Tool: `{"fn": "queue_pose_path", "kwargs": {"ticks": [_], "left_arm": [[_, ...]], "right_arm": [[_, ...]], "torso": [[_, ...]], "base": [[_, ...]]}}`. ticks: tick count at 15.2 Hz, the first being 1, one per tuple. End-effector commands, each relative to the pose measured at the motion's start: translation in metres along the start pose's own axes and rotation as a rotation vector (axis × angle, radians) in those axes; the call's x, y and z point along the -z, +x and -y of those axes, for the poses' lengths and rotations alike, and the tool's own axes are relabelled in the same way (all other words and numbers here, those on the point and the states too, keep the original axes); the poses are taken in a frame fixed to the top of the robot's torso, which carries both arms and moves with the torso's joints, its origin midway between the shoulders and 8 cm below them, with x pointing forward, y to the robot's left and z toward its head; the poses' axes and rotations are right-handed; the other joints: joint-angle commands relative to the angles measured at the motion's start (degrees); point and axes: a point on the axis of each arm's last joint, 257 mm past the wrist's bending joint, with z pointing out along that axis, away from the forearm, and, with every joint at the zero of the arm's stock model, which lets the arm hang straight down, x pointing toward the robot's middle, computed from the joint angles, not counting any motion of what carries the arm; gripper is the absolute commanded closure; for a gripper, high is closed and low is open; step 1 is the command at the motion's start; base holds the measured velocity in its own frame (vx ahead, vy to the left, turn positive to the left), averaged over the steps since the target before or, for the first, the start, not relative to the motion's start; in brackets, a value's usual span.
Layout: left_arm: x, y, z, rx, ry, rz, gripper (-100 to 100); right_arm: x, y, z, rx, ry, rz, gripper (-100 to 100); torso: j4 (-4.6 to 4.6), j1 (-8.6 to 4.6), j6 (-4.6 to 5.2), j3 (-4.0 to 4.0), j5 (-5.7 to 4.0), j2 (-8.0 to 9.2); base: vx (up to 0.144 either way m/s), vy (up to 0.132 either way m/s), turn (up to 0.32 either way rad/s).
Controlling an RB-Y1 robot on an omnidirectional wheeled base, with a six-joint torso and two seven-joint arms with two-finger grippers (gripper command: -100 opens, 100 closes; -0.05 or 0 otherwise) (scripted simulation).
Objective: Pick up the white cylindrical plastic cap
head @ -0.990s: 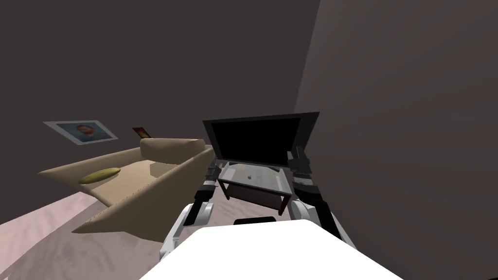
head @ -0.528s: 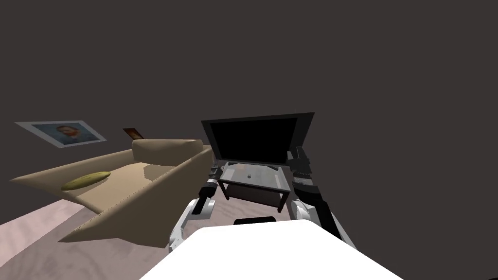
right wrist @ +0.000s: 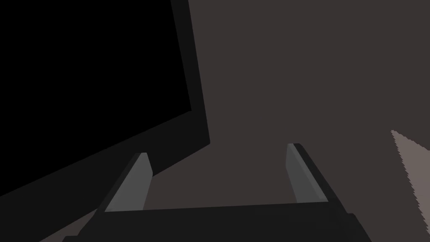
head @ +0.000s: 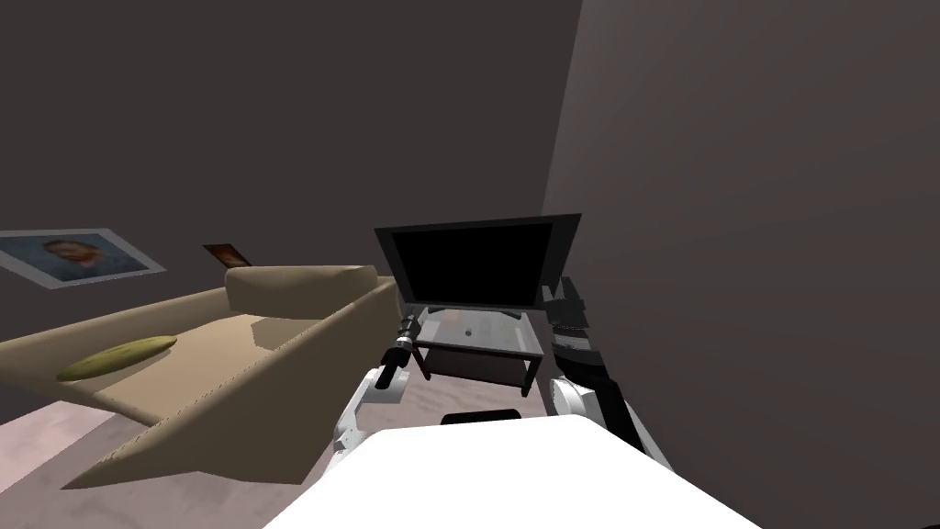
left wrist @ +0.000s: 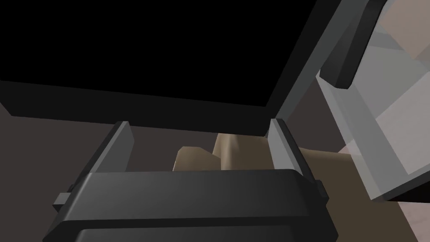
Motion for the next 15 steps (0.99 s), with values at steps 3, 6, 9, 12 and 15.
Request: {"fn": "queue_pose_path", "kwargs": {"ticks": [3,6,9,12,15], "left_arm": [[-0.010,-0.017,-0.030,0.044,-0.083,0.058,-100],[-0.020,-0.032,-0.055,0.075,-0.154,0.116,-100],[-0.022,-0.044,-0.076,0.112,-0.206,0.161,-100],[-0.024,-0.052,-0.091,0.135,-0.243,0.198,-100],[-0.028,-0.064,-0.115,0.178,-0.304,0.262,-100]], "right_arm": [[0.000,0.000,0.000,0.000,0.000,0.000,0],[0.000,0.000,0.000,0.000,0.000,0.000,0],[0.000,0.000,0.000,0.000,0.000,0.000,0],[0.000,0.000,0.000,0.000,0.000,0.000,0],[0.000,0.000,0.000,0.000,0.000,0.000,0]], "torso": [[0.00,-0.02,0.00,0.00,0.00,0.00],[-0.01,-0.03,0.01,-0.02,-0.01,-0.03],[-0.01,-0.08,0.01,-0.03,-0.02,-0.05],[-0.02,-0.10,0.01,-0.04,-0.02,-0.07],[-0.02,-0.13,0.00,-0.06,-0.03,-0.10]], "base": [[-0.016,0.007,-0.102],[-0.012,0.001,-0.157],[-0.005,-0.007,-0.125],[0.000,-0.012,-0.088],[0.007,-0.021,-0.158]]}}
